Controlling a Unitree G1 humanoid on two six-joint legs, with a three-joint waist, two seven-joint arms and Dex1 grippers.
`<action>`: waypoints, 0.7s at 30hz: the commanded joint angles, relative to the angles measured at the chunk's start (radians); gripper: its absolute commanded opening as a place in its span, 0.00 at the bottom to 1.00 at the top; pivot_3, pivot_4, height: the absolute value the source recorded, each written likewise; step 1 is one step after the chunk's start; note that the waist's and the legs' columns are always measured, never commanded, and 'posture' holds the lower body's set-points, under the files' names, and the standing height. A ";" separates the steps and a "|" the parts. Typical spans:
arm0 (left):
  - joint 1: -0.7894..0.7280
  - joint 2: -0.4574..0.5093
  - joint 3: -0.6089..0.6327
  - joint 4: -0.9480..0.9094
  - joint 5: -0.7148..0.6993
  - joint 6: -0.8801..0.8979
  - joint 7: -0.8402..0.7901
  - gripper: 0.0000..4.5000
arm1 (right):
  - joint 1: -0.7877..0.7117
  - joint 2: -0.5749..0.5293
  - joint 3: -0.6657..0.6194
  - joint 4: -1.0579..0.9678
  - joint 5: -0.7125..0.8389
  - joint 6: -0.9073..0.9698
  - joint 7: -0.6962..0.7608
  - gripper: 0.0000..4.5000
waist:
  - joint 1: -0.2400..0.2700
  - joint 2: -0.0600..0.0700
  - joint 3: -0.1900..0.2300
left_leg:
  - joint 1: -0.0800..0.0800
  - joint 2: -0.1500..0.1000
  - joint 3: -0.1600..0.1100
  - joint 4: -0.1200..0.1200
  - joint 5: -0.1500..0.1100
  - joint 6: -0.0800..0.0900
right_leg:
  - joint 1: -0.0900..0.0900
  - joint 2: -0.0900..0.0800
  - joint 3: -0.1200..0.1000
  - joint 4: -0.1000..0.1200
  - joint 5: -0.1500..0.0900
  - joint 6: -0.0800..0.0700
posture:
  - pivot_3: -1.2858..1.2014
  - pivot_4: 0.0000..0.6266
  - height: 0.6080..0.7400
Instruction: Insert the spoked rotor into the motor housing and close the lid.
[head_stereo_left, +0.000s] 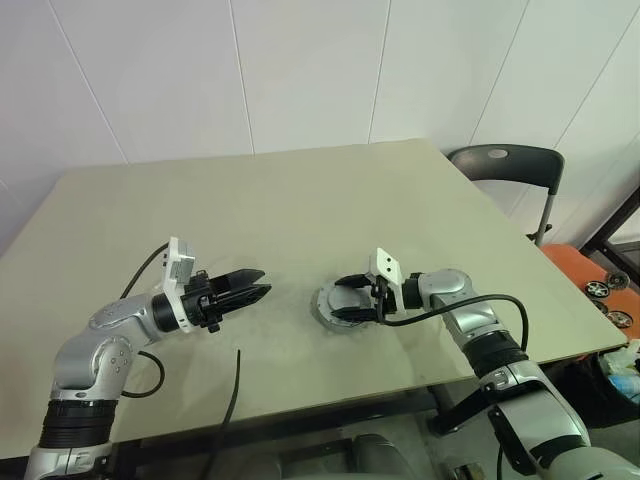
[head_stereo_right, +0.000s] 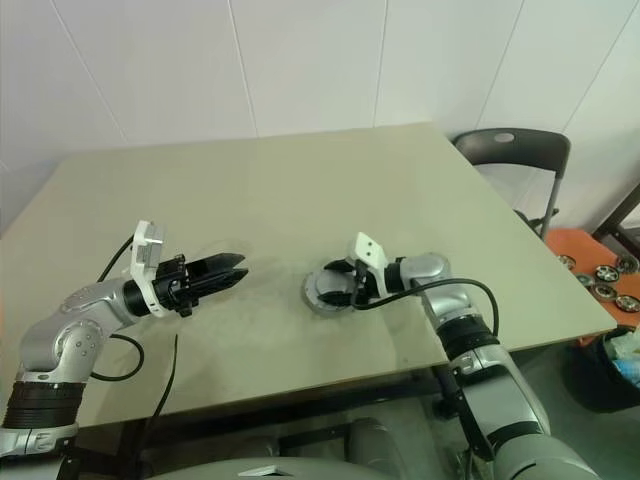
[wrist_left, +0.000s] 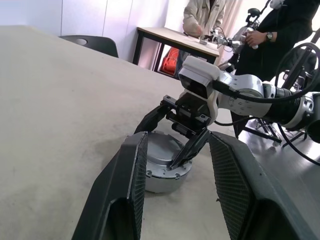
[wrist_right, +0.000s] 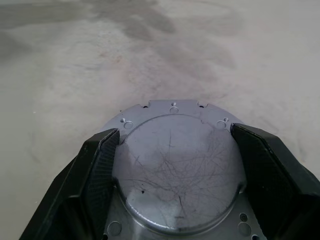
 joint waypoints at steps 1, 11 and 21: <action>-0.012 0.008 0.023 -0.033 -0.017 -0.008 0.006 0.46 | 0.026 -0.030 0.048 0.068 -0.059 0.048 0.036 0.71 | 0.000 -0.001 0.000 | 0.000 0.000 0.000 0.000 0.000 0.000 | 0.000 0.000 0.000 0.000 0.000 0.000 | 0.52 0.00 1.00; -0.006 0.011 0.023 -0.047 -0.026 -0.001 0.012 0.46 | -0.004 -0.050 0.043 0.103 -0.065 0.062 0.096 0.71 | 0.022 -0.001 -0.001 | 0.000 0.000 0.000 0.000 0.000 0.000 | 0.000 0.000 -0.001 -0.001 0.000 0.000 | 0.52 0.00 1.00; 0.004 0.011 0.022 -0.053 -0.030 -0.001 0.017 0.46 | 0.007 -0.007 0.007 0.101 -0.042 0.034 0.031 0.71 | 0.015 -0.001 -0.003 | 0.000 0.000 0.000 0.000 0.000 0.000 | 0.002 0.001 -0.001 0.001 -0.001 0.000 | 0.52 0.00 1.00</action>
